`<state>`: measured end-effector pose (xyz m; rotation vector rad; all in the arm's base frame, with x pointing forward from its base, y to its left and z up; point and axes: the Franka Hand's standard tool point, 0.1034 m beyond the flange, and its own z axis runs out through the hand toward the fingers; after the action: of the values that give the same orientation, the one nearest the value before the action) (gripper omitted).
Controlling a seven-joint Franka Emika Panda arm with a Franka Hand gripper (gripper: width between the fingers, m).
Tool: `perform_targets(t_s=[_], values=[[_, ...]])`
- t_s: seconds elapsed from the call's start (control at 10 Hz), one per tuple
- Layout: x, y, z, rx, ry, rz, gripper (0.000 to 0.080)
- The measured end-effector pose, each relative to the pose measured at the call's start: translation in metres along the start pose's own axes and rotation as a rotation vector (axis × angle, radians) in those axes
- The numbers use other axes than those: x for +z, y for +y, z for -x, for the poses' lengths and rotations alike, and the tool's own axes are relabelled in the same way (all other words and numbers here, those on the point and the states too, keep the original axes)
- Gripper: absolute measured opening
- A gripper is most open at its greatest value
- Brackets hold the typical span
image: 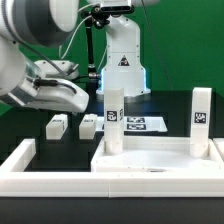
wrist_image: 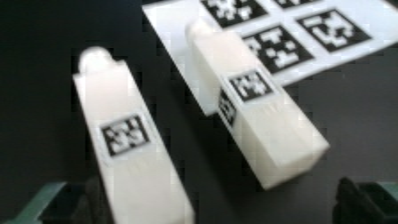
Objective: Assemble desk
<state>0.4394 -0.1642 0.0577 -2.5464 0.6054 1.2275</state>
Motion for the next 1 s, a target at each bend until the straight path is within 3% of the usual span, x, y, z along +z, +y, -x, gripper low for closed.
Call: perform_targets(t_s=[0.7,1.0], values=[[0.038,-0.021,0.0,-0.015,0.004,0.058,0.0648],[0.04,-0.02,-0.003,-0.002,0.016,0.066,0.0648]])
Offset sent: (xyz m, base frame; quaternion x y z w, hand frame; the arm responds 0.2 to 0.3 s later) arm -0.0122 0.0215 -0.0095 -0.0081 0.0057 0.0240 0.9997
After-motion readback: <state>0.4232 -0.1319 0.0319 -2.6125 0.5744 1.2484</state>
